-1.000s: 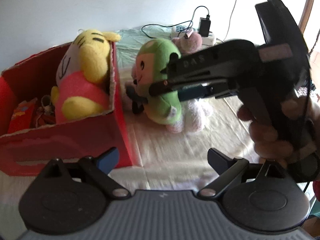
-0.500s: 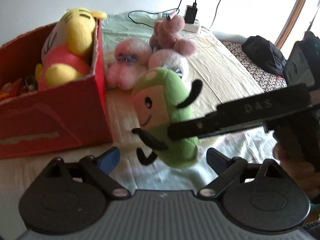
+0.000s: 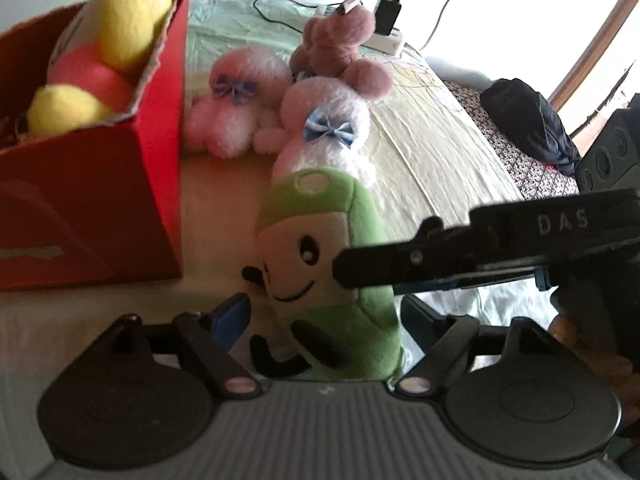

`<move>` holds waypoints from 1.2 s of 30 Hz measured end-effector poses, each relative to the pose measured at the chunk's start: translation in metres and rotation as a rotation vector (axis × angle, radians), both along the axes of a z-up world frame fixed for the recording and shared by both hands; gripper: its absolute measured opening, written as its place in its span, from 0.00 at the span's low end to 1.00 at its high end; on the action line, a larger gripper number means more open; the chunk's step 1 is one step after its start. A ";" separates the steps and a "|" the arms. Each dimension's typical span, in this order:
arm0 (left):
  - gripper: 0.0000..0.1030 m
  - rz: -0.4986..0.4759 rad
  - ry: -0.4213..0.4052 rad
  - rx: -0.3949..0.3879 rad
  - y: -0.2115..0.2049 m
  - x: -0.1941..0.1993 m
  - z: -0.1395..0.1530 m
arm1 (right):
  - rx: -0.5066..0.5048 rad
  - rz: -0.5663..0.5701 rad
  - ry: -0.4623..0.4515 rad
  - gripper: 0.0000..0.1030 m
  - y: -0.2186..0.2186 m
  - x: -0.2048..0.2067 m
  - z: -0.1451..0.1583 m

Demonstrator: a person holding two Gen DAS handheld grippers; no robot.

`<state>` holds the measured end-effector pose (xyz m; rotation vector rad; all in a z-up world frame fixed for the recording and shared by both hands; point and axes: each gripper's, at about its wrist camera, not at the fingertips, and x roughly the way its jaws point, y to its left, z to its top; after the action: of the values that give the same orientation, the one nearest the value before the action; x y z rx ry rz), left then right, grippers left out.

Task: Organize objects
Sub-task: 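Carry the green plush with the right gripper over the red box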

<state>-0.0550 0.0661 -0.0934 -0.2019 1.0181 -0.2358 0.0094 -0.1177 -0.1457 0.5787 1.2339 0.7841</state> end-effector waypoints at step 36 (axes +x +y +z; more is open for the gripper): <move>0.67 -0.102 -0.320 -0.053 0.045 -0.046 0.124 | 0.076 -0.050 -0.374 0.53 0.032 -0.051 0.125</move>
<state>-0.1013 0.1111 0.0311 -0.1546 0.7051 -0.3758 -0.0416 -0.0856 -0.0207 0.4956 0.8463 0.8552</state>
